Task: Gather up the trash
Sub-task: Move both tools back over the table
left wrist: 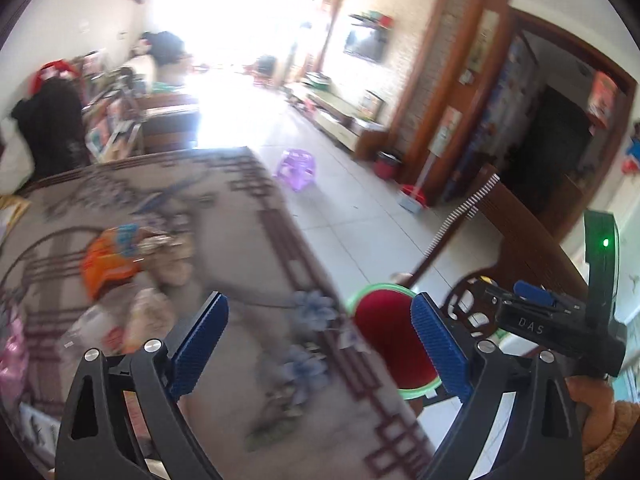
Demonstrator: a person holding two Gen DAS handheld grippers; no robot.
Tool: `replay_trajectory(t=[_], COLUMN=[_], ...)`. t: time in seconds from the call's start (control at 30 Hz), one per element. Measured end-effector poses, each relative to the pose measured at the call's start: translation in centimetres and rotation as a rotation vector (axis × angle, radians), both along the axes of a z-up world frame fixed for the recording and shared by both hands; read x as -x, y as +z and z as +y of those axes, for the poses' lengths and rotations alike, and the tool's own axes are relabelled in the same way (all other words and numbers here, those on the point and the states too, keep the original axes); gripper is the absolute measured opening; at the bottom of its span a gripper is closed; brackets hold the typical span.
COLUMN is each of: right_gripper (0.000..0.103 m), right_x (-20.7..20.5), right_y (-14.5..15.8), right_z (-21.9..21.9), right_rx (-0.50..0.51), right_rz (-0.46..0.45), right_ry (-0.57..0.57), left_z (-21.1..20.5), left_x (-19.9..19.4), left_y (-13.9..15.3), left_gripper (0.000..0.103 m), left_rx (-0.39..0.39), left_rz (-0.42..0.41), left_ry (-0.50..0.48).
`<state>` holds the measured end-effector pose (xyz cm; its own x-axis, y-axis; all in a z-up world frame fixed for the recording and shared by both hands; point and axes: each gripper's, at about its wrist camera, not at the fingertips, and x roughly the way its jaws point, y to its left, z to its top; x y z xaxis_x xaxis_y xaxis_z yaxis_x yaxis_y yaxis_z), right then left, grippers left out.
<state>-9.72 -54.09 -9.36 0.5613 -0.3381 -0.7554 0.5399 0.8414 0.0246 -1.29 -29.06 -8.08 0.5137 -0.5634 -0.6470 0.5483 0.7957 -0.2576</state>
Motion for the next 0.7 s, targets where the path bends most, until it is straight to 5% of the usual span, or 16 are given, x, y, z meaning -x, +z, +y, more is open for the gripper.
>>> replay_trajectory(t=[0.33,0.7], right_gripper=[0.085,0.085], right_x=[-5.6,-7.8], right_y=[-0.5,-0.6], right_z=[13.4,25.2], right_rx=[-0.021,-0.075], right_rz=[0.014,0.017], right_ry=[0.240,0.336], left_z=[19.8,33.7], left_x=[-3.4,-5.2], left_y=[-1.1,-4.8], left_gripper=[0.089,0.089], left_rx=[-0.058,-0.147], left_rz=[0.033,0.087], left_ry=[0.356,0.456])
